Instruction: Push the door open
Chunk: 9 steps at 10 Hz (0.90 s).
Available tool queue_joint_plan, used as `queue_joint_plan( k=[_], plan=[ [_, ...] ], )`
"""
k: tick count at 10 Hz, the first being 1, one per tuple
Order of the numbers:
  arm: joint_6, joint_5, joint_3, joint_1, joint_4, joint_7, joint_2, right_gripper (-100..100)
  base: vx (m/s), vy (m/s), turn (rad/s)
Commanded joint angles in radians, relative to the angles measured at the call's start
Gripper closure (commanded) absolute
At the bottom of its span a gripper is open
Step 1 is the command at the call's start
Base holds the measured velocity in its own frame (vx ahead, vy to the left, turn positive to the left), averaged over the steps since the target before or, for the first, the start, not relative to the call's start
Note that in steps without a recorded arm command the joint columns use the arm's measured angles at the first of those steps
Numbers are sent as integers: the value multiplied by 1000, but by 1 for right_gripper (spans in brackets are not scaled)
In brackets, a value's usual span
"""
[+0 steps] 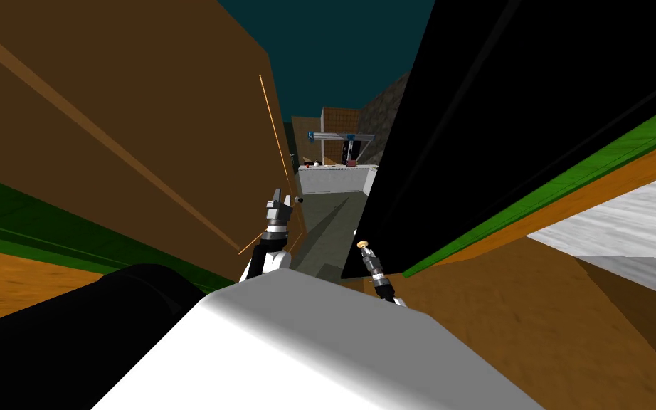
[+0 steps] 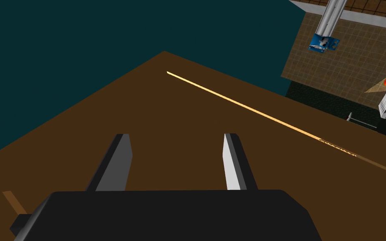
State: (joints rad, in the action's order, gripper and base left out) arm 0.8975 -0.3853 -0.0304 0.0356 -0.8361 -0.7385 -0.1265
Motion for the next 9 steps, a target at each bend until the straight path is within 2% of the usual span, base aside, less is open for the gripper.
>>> queue_joint_plan(
  k=[1,2,3,5,6,8,9],
  plan=[
    [0,15,5,2,-18,37,-4,100,35,8,29],
    [0,34,6,0,-16,71,-3,100,32,7,28],
    [0,34,6,0,-16,74,-3,100,35,4,21],
    [0,76,7,-4,-11,138,0,100,40,0,57],
    [0,76,7,-4,-11,153,0,100,32,-1,31],
    [0,121,8,-9,-7,219,3,100,48,7,50],
    [0,121,8,-9,-7,234,3,100,45,-5,28]
  ],
)
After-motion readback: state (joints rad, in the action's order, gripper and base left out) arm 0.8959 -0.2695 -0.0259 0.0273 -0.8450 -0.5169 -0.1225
